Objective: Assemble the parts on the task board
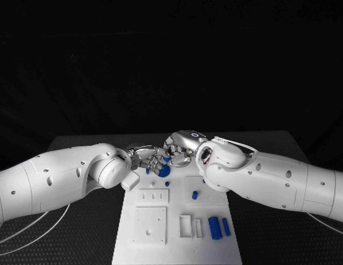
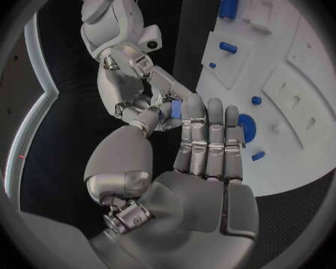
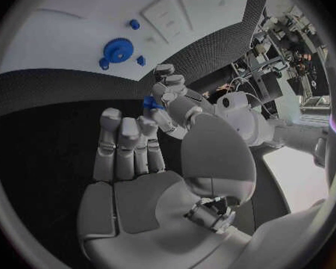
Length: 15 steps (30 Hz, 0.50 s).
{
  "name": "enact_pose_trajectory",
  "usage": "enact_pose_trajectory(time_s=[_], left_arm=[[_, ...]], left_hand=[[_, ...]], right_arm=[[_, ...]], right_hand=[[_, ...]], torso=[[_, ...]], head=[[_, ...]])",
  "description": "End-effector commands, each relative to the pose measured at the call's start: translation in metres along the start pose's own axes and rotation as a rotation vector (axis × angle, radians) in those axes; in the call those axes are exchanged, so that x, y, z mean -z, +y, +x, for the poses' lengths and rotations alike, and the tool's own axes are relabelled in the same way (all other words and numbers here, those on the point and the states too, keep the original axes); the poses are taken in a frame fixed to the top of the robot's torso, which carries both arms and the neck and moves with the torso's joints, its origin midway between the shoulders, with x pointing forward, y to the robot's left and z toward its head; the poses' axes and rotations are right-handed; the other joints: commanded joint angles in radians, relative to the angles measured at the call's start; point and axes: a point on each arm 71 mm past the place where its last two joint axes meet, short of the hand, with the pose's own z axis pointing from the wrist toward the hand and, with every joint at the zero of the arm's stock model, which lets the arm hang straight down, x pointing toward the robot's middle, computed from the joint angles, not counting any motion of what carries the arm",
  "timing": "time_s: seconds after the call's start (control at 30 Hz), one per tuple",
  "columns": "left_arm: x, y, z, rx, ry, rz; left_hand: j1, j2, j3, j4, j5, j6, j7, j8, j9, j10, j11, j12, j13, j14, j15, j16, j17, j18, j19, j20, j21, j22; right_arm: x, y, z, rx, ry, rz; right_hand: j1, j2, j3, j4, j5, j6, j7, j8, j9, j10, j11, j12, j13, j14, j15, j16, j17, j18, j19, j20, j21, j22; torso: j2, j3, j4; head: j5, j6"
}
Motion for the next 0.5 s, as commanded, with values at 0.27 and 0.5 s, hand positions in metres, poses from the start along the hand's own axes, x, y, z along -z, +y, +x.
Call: enact_pose_trajectory(time_s=[0.27, 0.5], left_arm=[[0.0001, -0.0064, -0.0004, 0.015, -0.013, 0.049], [-0.0002, -0.0066, 0.0003, 0.006, -0.011, 0.049]], left_hand=[[0.035, 0.012, 0.111, -0.083, -0.109, 0.020, -0.007, -0.024, -0.009, 0.005, 0.001, -0.025, -0.027, -0.012, 0.003, 0.000, -0.020, -0.015, -0.021, -0.007, 0.019, 0.021], [0.050, 0.011, 0.114, -0.077, -0.146, 0.028, -0.006, -0.045, -0.011, 0.011, 0.002, -0.041, -0.039, -0.013, 0.005, -0.002, -0.029, -0.015, -0.028, -0.005, 0.024, 0.020]], right_arm=[[0.0021, -0.0044, 0.0048, -0.055, 0.043, 0.028], [0.0021, -0.0067, 0.0040, -0.080, 0.031, 0.045]], right_hand=[[-0.015, -0.026, 0.022, 0.023, 0.004, 0.091, 0.048, 0.003, 0.008, 0.001, 0.004, -0.012, -0.005, 0.001, 0.005, -0.013, -0.006, -0.001, -0.001, 0.000, -0.011, 0.002], [-0.097, -0.088, 0.008, 0.103, 0.171, 0.080, 0.051, -0.006, 0.012, -0.003, 0.006, -0.021, -0.007, 0.000, 0.007, -0.015, -0.009, -0.001, 0.002, 0.009, -0.010, 0.004]], torso=[[0.000, 0.0003, -0.0009], [0.000, 0.0000, -0.0002]], head=[[0.002, 0.001], [0.003, 0.001]])
